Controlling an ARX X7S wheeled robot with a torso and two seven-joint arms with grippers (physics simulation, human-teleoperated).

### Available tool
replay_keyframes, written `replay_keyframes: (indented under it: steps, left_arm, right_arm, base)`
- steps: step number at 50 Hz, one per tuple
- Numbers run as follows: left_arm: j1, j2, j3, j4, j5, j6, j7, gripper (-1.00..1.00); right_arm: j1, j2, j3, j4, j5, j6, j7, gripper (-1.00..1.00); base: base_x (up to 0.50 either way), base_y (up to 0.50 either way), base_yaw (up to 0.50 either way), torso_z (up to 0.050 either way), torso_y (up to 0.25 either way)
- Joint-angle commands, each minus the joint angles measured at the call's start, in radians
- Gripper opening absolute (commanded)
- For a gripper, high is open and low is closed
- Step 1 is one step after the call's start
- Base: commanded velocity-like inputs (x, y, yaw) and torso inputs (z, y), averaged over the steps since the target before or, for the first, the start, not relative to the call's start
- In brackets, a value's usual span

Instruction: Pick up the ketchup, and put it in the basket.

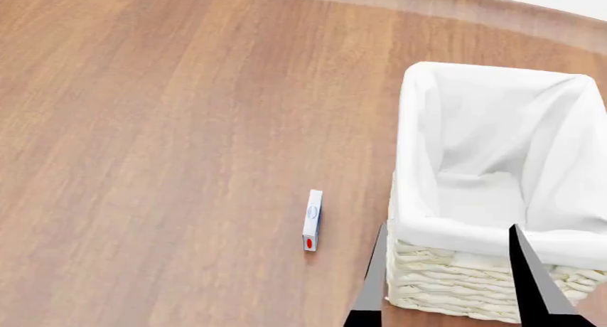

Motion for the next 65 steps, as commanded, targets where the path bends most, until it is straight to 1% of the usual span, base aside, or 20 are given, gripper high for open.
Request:
replay_keyframes:
  steps: [1, 20, 37, 46, 53, 65]
  left_arm:
    - [-0.012, 0.007, -0.01, -0.043, -0.049, 0.016, 0.033, 1.0]
    - [-0.048, -0.002, 0.02, -0.106, -0.083, -0.014, 0.074, 1.0]
    - [-0.047, -0.029, 0.043, -0.089, -0.012, -0.046, 0.026, 1.0]
    - [-0.076, -0.047, 0.063, -0.115, 0.028, -0.062, 0.016, 1.0]
    - [-0.105, -0.048, 0.072, -0.169, 0.032, -0.063, 0.03, 1.0]
    - [-0.119, -0.052, 0.064, -0.205, 0.022, -0.062, 0.035, 1.0]
  right_arm:
    - [0.002, 0.003, -0.007, 0.001, -0.002, -0.002, 0.003, 1.0]
    - [0.004, 0.008, -0.012, 0.0, 0.001, -0.005, 0.011, 1.0]
    - [0.002, 0.015, -0.015, 0.004, 0.003, -0.015, 0.014, 1.0]
    - [0.004, 0.016, -0.019, 0.002, 0.005, -0.012, 0.018, 1.0]
    - [0.005, 0.015, -0.028, 0.008, 0.0, -0.016, 0.018, 1.0]
    - [0.012, 0.014, -0.04, 0.016, -0.002, -0.017, 0.018, 1.0]
  base:
    - [0.0, 0.0, 0.0, 0.0, 0.0]
    - [0.0, 0.0, 0.0, 0.0, 0.0]
    - [0.0, 0.0, 0.0, 0.0, 0.0]
    - [0.0, 0.0, 0.0, 0.0, 0.0]
    - [0.0, 0.0, 0.0, 0.0, 0.0]
    - [0.0, 0.0, 0.0, 0.0, 0.0]
